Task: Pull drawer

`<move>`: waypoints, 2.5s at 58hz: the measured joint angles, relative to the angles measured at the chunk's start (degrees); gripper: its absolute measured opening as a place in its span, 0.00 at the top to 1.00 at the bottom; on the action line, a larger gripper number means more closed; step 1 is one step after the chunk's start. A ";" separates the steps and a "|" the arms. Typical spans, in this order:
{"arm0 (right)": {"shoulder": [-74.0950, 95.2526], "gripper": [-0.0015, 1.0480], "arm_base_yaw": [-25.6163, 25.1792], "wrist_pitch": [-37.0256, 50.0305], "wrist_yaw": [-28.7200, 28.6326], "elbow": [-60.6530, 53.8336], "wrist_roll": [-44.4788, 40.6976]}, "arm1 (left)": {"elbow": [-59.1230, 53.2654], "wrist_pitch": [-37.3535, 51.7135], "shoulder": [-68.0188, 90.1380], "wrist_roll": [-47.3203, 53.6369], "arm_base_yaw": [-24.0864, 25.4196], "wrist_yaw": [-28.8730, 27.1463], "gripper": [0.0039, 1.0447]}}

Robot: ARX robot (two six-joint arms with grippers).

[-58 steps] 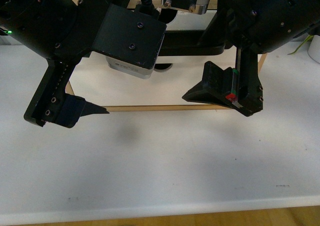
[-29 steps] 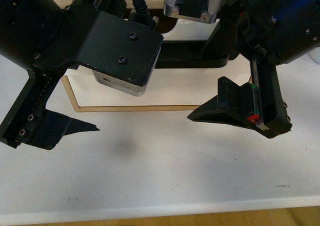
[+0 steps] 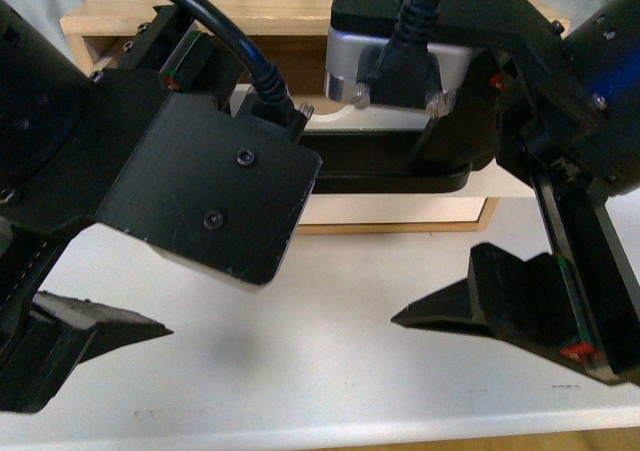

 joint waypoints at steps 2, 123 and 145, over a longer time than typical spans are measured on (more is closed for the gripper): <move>-0.33 0.09 0.15 -0.02 0.09 -0.28 0.04 | -0.57 0.13 -0.59 -0.13 -0.22 0.02 0.06; -82.82 0.15 -7.89 31.93 44.83 -50.31 56.52 | -47.91 27.71 -80.28 -89.64 25.33 -7.89 0.14; -88.65 0.94 -25.00 32.28 25.77 -56.41 57.90 | -51.60 28.55 -85.11 -90.14 24.37 -8.96 0.95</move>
